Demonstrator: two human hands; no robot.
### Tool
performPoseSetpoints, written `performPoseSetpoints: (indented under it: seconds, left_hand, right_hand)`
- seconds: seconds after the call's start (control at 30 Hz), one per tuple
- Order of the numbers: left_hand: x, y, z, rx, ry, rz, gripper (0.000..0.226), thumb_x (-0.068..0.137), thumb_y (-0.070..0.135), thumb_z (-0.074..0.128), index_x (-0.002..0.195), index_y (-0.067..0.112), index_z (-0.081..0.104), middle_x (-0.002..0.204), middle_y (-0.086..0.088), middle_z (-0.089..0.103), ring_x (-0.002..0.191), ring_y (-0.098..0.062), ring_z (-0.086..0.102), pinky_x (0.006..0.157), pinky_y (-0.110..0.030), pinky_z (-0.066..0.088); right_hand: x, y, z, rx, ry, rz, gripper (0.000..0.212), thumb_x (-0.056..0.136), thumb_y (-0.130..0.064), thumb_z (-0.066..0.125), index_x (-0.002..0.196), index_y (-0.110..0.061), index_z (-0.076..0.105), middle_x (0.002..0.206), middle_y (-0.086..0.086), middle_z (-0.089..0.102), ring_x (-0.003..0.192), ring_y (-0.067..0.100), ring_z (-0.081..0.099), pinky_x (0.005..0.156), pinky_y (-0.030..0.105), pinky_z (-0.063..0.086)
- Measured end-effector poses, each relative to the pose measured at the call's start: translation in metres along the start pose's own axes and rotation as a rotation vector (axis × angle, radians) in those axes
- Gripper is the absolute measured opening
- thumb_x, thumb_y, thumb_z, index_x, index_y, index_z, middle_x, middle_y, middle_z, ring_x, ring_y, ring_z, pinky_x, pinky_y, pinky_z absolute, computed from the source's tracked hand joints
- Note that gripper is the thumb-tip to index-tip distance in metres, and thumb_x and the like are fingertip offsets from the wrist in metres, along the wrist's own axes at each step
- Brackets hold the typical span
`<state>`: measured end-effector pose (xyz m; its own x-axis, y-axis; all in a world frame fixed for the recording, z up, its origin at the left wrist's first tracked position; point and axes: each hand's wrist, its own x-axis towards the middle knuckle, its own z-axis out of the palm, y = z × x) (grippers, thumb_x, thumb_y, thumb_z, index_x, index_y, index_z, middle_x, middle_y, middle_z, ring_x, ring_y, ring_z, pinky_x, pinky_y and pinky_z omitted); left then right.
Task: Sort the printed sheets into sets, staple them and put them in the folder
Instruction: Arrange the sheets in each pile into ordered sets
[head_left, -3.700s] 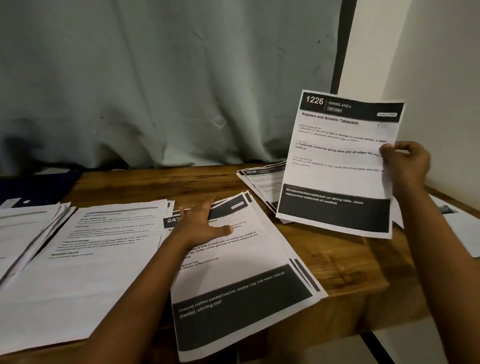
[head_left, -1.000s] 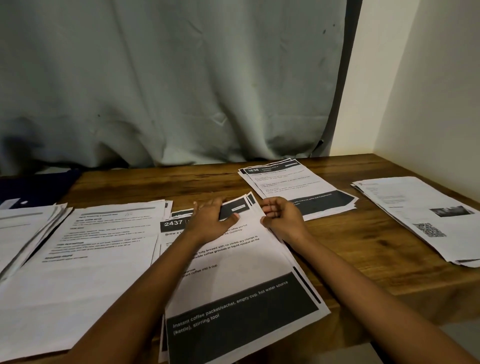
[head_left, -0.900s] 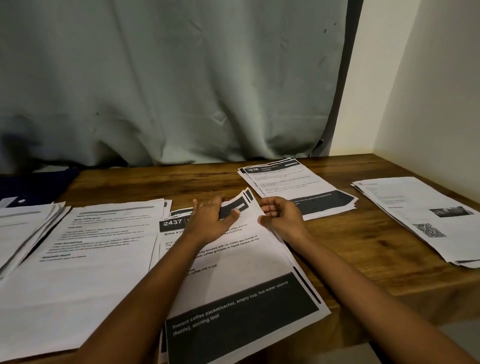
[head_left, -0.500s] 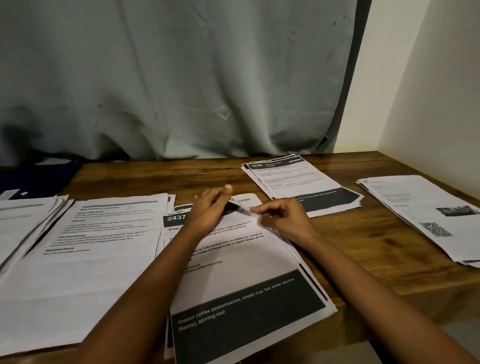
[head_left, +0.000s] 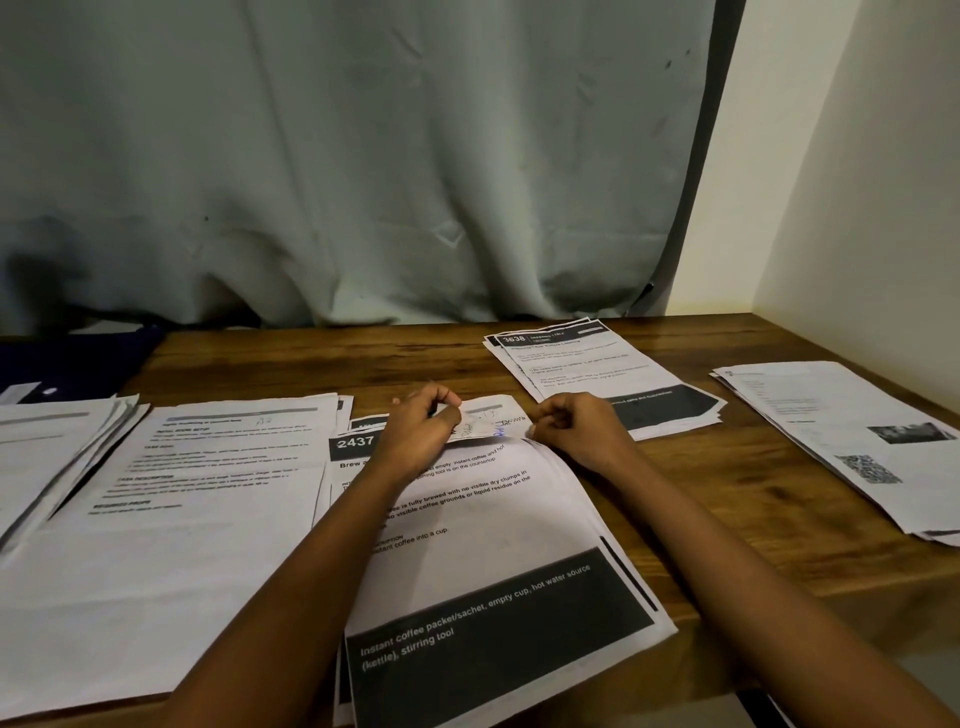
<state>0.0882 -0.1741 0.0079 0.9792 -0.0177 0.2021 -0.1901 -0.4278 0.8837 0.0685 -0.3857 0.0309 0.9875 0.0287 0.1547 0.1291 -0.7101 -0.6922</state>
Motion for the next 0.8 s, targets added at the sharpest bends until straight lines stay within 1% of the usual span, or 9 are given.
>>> performPoseSetpoints:
  seconds: [0.07, 0.13, 0.2, 0.3, 0.47, 0.53, 0.63, 0.73, 0.8]
  left_hand:
    - [0.001, 0.000, 0.000, 0.001, 0.005, -0.002, 0.013, 0.092, 0.021, 0.054, 0.089, 0.031, 0.061, 0.094, 0.007, 0.058, 0.110, -0.032, 0.055, 0.103, -0.054, 0.038]
    - [0.002, 0.001, 0.001, -0.007, 0.009, -0.011, 0.014, 0.093, 0.020, 0.052, 0.090, 0.031, 0.061, 0.092, 0.008, 0.058, 0.107, -0.031, 0.055, 0.103, -0.054, 0.038]
    - [0.003, 0.000, 0.001, -0.011, 0.020, -0.010, 0.016, 0.094, 0.019, 0.051, 0.090, 0.030, 0.061, 0.091, 0.009, 0.058, 0.102, -0.026, 0.055, 0.107, -0.057, 0.034]
    - [0.005, -0.002, 0.000, -0.030, 0.018, -0.009, 0.017, 0.094, 0.020, 0.051, 0.089, 0.031, 0.062, 0.097, 0.010, 0.060, 0.103, -0.019, 0.056, 0.108, -0.057, 0.033]
    - [0.005, 0.000, 0.000, -0.022, 0.016, 0.001, 0.014, 0.094, 0.022, 0.052, 0.090, 0.030, 0.063, 0.109, 0.005, 0.061, 0.104, -0.019, 0.055, 0.106, -0.051, 0.036]
    - [0.004, 0.001, 0.000, -0.022, 0.004, 0.001, 0.012, 0.096, 0.025, 0.051, 0.095, 0.028, 0.063, 0.115, 0.003, 0.060, 0.107, -0.020, 0.054, 0.101, -0.045, 0.042]
    - [0.002, 0.002, 0.000, -0.035, 0.013, 0.001, 0.008, 0.096, 0.028, 0.052, 0.098, 0.030, 0.060, 0.120, -0.001, 0.059, 0.114, -0.023, 0.052, 0.088, -0.038, 0.046]
    - [0.001, 0.003, 0.000, -0.028, 0.018, 0.000, 0.007, 0.096, 0.034, 0.052, 0.098, 0.031, 0.059, 0.117, 0.000, 0.059, 0.115, -0.024, 0.052, 0.095, -0.041, 0.045]
    - [0.001, 0.002, 0.000, -0.031, 0.015, 0.001, 0.010, 0.096, 0.037, 0.052, 0.096, 0.030, 0.060, 0.114, 0.002, 0.061, 0.114, -0.022, 0.052, 0.103, -0.047, 0.040]
  right_hand:
    - [0.004, -0.005, 0.002, -0.019, -0.028, 0.016, 0.035, 0.081, -0.023, 0.075, 0.113, -0.012, 0.066, 0.094, 0.000, 0.068, 0.088, 0.010, 0.062, 0.081, 0.023, 0.050]
    - [0.008, -0.011, 0.004, -0.010, -0.050, 0.037, 0.033, 0.081, -0.022, 0.075, 0.110, -0.012, 0.064, 0.087, -0.005, 0.065, 0.080, 0.006, 0.060, 0.070, 0.018, 0.047]
    - [0.013, -0.013, 0.006, -0.007, -0.064, 0.072, 0.032, 0.080, -0.023, 0.076, 0.107, -0.012, 0.063, 0.088, -0.006, 0.063, 0.080, 0.006, 0.059, 0.064, 0.016, 0.046]
    - [0.017, -0.009, 0.008, 0.029, -0.075, 0.115, 0.032, 0.078, -0.025, 0.078, 0.104, -0.012, 0.064, 0.093, -0.002, 0.064, 0.089, 0.013, 0.061, 0.069, 0.022, 0.049]
    - [0.015, 0.002, 0.005, 0.244, -0.047, 0.077, 0.020, 0.077, -0.019, 0.077, 0.093, -0.012, 0.068, 0.086, 0.001, 0.070, 0.087, 0.018, 0.065, 0.079, 0.033, 0.053]
    - [0.013, 0.002, 0.004, 0.298, -0.021, 0.043, 0.012, 0.078, -0.018, 0.076, 0.089, -0.015, 0.072, 0.091, 0.000, 0.072, 0.091, 0.017, 0.066, 0.088, 0.038, 0.053]
    - [0.010, 0.000, 0.004, 0.352, 0.017, 0.003, 0.011, 0.077, -0.016, 0.077, 0.087, -0.016, 0.075, 0.090, -0.001, 0.074, 0.088, 0.015, 0.068, 0.091, 0.040, 0.053]
    - [0.008, -0.001, 0.005, 0.407, 0.048, -0.013, 0.016, 0.075, -0.013, 0.078, 0.090, -0.015, 0.073, 0.090, 0.001, 0.074, 0.087, 0.017, 0.070, 0.088, 0.042, 0.055]
    - [0.008, -0.001, 0.005, 0.422, 0.064, -0.029, 0.020, 0.077, -0.013, 0.077, 0.094, -0.019, 0.069, 0.094, 0.000, 0.073, 0.090, 0.016, 0.069, 0.086, 0.044, 0.056]
